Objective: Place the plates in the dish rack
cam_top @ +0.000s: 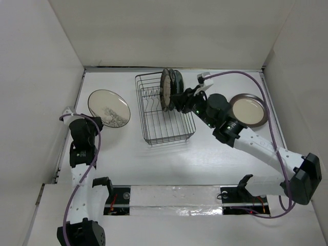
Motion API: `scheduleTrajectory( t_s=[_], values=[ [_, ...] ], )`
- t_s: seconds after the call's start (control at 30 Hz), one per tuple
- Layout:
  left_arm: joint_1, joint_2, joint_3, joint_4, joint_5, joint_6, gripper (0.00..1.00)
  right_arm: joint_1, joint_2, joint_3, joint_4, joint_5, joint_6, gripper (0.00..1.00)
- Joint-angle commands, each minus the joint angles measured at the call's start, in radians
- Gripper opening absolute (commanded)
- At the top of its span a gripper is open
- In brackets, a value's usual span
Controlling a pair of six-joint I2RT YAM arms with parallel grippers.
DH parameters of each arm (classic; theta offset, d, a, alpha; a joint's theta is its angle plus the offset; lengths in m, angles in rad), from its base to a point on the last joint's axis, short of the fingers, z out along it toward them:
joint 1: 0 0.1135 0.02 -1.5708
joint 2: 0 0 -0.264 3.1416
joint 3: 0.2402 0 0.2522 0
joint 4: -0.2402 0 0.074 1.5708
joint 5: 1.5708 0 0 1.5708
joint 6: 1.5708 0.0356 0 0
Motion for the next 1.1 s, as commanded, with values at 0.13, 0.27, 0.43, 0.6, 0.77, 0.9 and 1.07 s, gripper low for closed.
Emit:
scheduleTrajectory(
  t_s=[0.13,0.27,0.43,0.6,0.77,0.9,1.07],
  values=[
    [-0.002,-0.036,0.153,0.168,0.032,0.027,0.00,0.008,0.175,0.160,0.039,-0.162,-0.011,0.70],
    [-0.017,-0.027,0.169,0.231,0.178,-0.008,0.00,-0.018,0.258,0.239,0.033,-0.222,-0.016,0.90],
    [-0.051,-0.011,0.202,0.292,0.348,-0.011,0.00,-0.073,0.353,0.321,0.041,-0.335,-0.006,1.00],
    [-0.060,0.009,0.189,0.427,0.551,-0.095,0.00,-0.140,0.415,0.358,0.052,-0.424,0.024,1.00],
    [-0.085,0.027,0.193,0.527,0.668,-0.137,0.00,-0.165,0.447,0.399,0.012,-0.447,0.003,1.00],
    [-0.103,0.029,0.178,0.634,0.740,-0.157,0.00,-0.165,0.450,0.385,0.028,-0.489,-0.014,1.00],
    [-0.114,0.042,0.167,0.700,0.803,-0.187,0.00,-0.185,0.438,0.315,0.157,-0.712,0.009,0.93]
  ],
)
